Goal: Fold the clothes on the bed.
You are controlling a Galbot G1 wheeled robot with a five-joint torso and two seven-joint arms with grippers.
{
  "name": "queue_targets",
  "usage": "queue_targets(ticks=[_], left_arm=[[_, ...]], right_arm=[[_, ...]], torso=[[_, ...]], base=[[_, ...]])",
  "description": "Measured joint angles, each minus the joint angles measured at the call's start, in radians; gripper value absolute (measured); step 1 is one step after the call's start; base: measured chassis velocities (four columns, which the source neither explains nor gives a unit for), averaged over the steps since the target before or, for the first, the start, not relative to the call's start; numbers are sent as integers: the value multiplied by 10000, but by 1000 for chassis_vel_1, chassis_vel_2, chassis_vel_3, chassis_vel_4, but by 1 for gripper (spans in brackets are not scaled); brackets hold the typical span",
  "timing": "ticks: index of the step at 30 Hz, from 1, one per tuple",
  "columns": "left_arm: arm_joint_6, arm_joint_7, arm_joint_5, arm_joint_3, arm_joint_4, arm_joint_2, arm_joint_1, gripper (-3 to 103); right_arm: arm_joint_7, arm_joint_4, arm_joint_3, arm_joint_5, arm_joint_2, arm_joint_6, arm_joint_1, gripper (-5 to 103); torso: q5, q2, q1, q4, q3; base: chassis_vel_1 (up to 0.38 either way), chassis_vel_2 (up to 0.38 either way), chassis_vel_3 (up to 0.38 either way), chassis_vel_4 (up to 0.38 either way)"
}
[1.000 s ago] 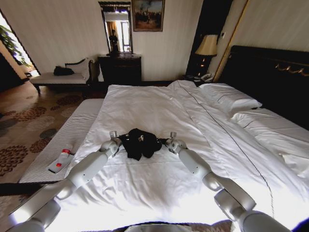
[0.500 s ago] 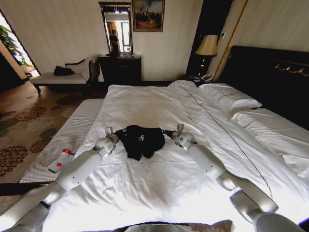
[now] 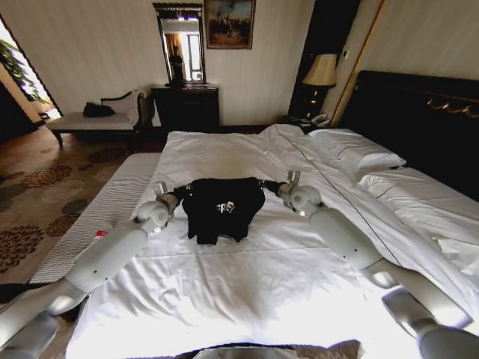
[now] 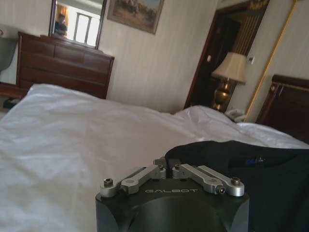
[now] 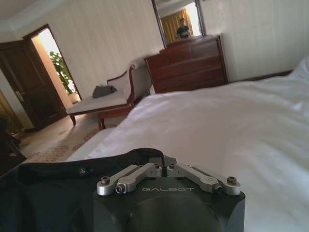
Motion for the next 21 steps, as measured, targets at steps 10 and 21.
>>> queue_targets(ticks=[10,21], left_arm=[[71,-76,-785,-345,-723,1124,-1122,1],[215,-202,-1688,-166,-1778,2044,-2515,1]], right_arm=[[206,706,-522,532,-656,-99,1155,0],[469,1435,-646,1353,-1400,-196,2668,0]], torso=[[4,0,-2,-4,0],[1,1,-3,-6,-1]], base=[[0,0,0,0],[0,0,0,0]])
